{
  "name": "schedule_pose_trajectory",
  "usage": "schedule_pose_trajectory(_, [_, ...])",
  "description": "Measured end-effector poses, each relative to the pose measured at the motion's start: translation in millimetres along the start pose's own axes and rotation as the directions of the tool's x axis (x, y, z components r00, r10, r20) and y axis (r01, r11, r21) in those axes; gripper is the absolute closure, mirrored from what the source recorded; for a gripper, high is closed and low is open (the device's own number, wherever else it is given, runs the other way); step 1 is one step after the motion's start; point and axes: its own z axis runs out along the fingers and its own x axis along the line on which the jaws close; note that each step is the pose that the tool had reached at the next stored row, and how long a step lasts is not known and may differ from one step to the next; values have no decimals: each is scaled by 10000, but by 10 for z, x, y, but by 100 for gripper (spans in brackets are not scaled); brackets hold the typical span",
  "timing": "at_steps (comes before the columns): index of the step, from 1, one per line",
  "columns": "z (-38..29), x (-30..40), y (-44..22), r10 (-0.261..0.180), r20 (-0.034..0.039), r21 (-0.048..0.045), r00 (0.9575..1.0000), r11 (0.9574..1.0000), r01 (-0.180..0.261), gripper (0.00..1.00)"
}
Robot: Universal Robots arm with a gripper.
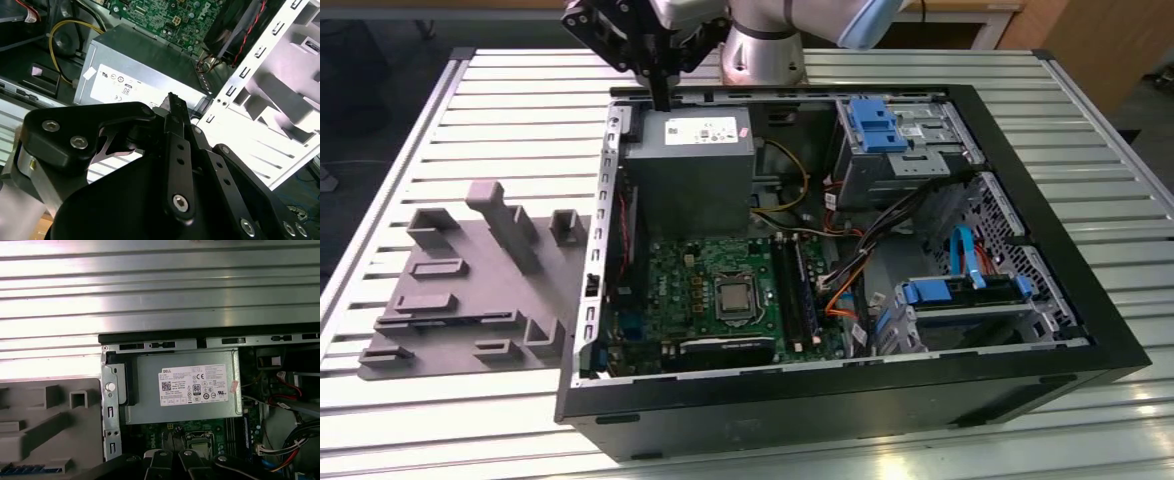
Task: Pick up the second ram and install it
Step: 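Reach for the second ram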
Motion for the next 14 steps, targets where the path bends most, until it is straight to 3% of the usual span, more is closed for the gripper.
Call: schedule_pose_trajectory(14, [-4, 139, -12, 0, 0, 0, 10000, 10000, 0, 89])
